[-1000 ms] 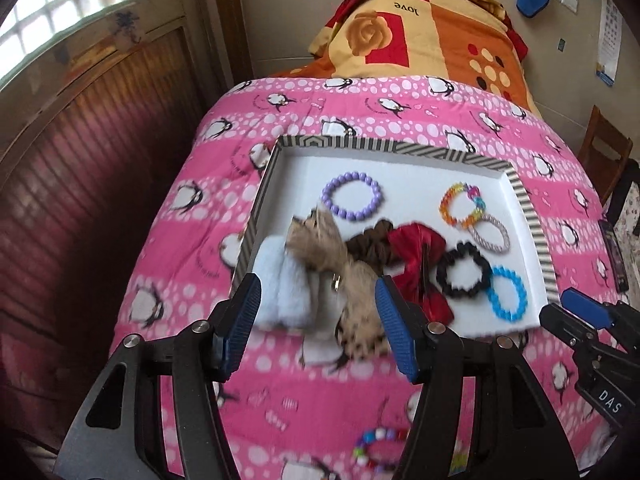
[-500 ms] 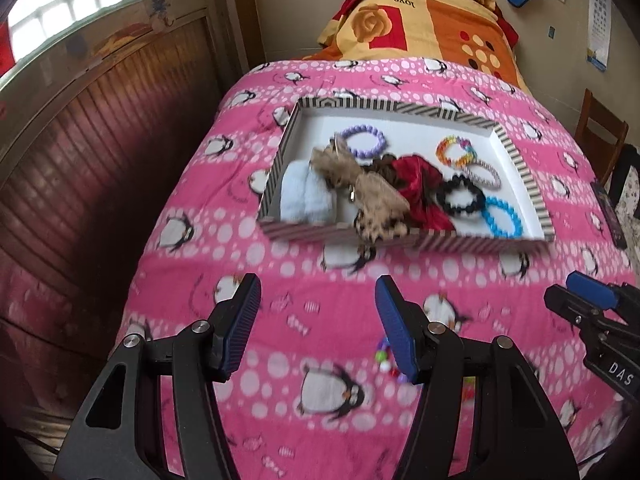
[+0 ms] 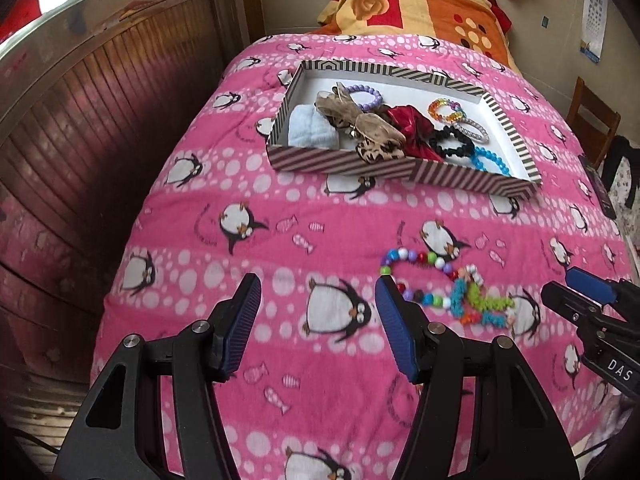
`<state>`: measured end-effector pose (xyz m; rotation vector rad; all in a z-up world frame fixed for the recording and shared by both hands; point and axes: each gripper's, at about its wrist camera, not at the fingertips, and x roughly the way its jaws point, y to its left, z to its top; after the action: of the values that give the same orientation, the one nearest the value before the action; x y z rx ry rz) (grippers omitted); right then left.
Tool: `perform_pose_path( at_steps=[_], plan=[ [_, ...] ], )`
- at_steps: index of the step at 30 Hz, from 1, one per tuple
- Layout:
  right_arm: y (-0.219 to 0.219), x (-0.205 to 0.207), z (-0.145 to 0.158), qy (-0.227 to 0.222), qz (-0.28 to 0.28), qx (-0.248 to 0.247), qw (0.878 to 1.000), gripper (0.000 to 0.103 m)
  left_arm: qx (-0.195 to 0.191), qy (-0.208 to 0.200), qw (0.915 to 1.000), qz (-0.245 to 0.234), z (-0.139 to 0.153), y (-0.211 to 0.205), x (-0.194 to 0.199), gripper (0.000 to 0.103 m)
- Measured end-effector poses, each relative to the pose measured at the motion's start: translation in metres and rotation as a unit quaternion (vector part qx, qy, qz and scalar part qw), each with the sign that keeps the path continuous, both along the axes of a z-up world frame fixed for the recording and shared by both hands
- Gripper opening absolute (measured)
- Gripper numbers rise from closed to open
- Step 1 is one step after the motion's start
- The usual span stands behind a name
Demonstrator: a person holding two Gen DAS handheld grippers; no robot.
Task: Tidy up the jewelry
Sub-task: 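Move both tools back toward the multicolour and green-teal bracelets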
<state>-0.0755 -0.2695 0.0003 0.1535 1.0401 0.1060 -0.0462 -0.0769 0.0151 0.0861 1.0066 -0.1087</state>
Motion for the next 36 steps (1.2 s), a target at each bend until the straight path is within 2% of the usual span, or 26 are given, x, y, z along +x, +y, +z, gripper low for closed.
perform_pose_path(
  at_steps=[12,25,36],
  plan=[
    [0.010,-0.026,0.001,-0.001,0.003,-0.004,1.000,0.054,0.006,-0.003,0.9998,-0.016,-0.001,0.001,-0.032,0.059],
    [0.020,-0.035,-0.005,0.007,0.009,-0.010,1.000,0.055,0.010,0.003,0.9996,-0.026,-0.006,0.000,-0.047,0.059],
    [0.014,-0.029,-0.014,0.018,0.004,-0.010,1.000,0.055,-0.030,0.037,0.9988,-0.011,-0.015,0.012,-0.035,0.059]
  ],
)
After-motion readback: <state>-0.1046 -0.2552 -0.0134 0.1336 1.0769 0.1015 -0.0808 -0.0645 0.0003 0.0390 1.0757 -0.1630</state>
